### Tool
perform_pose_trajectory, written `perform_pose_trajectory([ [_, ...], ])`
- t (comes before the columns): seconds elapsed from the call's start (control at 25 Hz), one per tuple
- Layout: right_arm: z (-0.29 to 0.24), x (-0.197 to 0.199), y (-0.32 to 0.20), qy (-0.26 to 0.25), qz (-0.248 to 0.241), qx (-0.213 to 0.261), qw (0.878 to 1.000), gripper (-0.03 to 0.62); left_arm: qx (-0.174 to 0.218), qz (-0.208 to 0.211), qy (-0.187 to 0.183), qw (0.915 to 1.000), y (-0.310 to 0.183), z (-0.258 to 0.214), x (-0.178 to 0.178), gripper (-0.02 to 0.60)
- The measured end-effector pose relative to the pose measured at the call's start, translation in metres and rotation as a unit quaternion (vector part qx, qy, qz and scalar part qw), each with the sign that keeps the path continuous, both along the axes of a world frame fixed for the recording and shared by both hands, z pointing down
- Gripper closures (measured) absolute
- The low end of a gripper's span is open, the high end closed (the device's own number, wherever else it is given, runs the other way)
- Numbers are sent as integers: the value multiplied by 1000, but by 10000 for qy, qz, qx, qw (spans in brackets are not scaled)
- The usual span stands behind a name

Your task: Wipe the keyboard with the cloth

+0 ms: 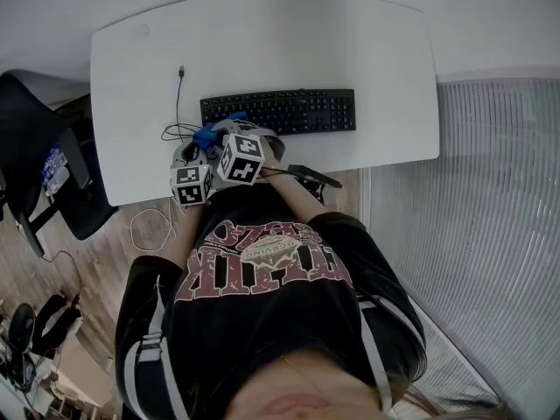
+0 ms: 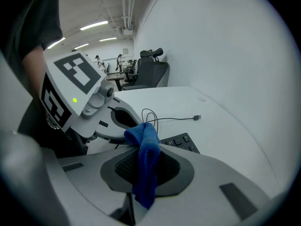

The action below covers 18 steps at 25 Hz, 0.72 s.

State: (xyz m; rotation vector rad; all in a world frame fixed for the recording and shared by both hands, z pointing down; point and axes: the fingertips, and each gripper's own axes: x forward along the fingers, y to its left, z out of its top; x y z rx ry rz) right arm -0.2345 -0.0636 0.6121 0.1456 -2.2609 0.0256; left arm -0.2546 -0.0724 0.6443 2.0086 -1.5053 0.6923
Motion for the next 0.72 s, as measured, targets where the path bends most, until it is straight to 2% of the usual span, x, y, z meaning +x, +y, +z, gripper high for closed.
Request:
perform_pose_trajectory([
  [0.24,14,-7,7,262,-302,76,9992,530,-150,104,-6,9998,-2,4,-4,552],
  [0.72,15,9,3,284,-221,146,9992,530,-81,-1,-73,9999,-7,-1,0,552],
])
